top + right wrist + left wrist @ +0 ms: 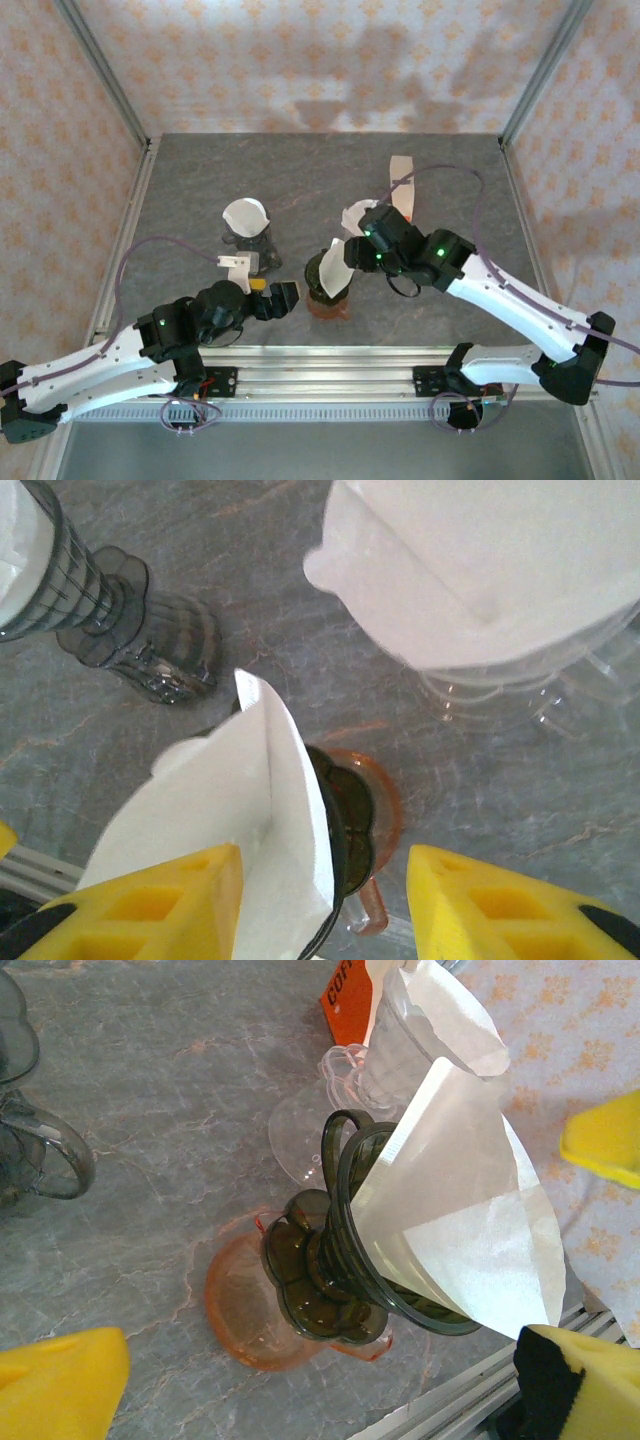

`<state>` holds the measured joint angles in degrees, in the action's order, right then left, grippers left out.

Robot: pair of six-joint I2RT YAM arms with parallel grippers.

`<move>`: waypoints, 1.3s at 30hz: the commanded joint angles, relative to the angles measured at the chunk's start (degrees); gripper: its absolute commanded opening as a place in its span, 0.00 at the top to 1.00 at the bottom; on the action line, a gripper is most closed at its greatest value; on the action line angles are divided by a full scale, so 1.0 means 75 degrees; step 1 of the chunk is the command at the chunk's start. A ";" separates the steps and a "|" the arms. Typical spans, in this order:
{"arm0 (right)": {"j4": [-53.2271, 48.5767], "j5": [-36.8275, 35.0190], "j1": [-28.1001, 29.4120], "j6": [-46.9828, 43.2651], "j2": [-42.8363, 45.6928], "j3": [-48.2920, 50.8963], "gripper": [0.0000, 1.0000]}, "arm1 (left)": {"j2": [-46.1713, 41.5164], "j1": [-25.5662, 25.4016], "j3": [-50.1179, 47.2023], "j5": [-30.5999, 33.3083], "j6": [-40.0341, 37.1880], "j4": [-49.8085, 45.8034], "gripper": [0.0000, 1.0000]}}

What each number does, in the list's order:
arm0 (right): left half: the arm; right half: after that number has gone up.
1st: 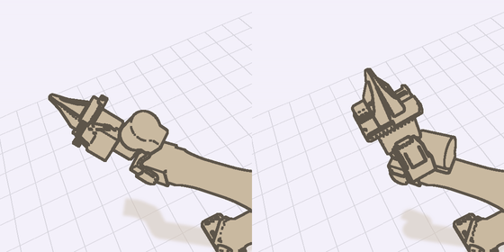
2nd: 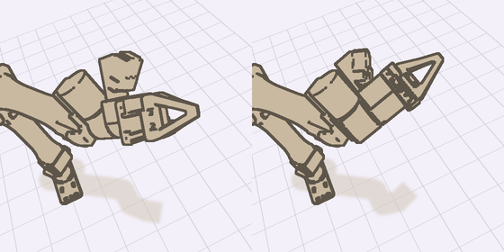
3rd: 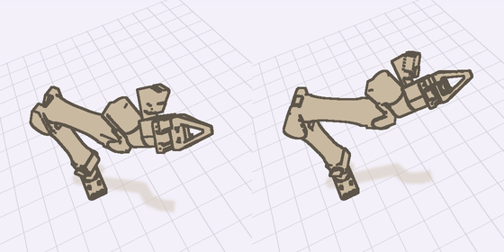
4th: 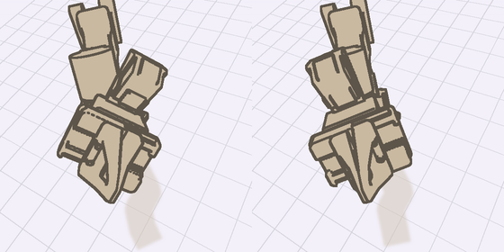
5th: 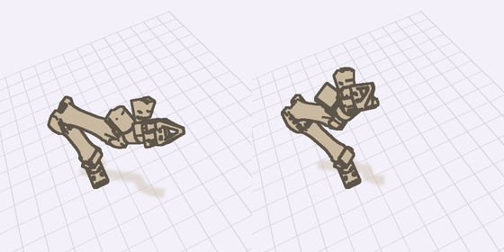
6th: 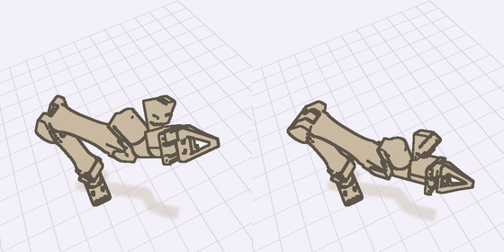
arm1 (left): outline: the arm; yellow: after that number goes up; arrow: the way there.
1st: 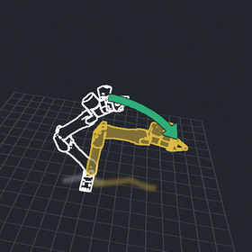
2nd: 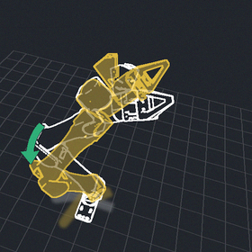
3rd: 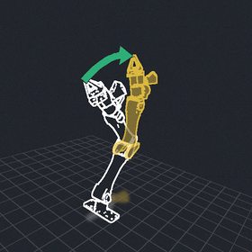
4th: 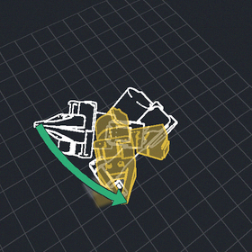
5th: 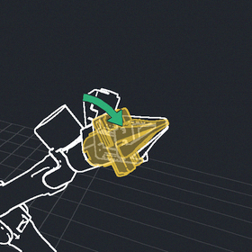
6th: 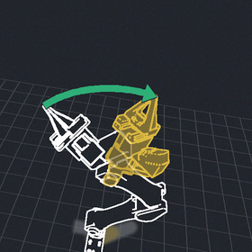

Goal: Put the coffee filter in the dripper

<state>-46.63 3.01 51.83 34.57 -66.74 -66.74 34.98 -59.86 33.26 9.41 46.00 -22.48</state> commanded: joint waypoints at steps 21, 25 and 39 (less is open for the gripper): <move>0.0177 -0.0167 0.0554 0.0944 0.0242 0.0486 0.62 | -0.0094 0.0070 0.0007 0.0208 -0.0013 -0.0015 0.01; 0.0109 -0.0466 0.0588 0.1079 0.0514 0.0422 0.58 | -0.0094 0.0063 -0.0004 0.0193 -0.0004 -0.0026 0.00; 0.0386 -0.0416 0.0811 0.2008 0.0403 0.0828 0.55 | -0.0141 0.0065 -0.0069 0.0233 0.0019 0.0018 0.01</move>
<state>-44.07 0.45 57.45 47.88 -63.33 -61.01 34.81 -59.86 33.26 9.43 46.02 -22.48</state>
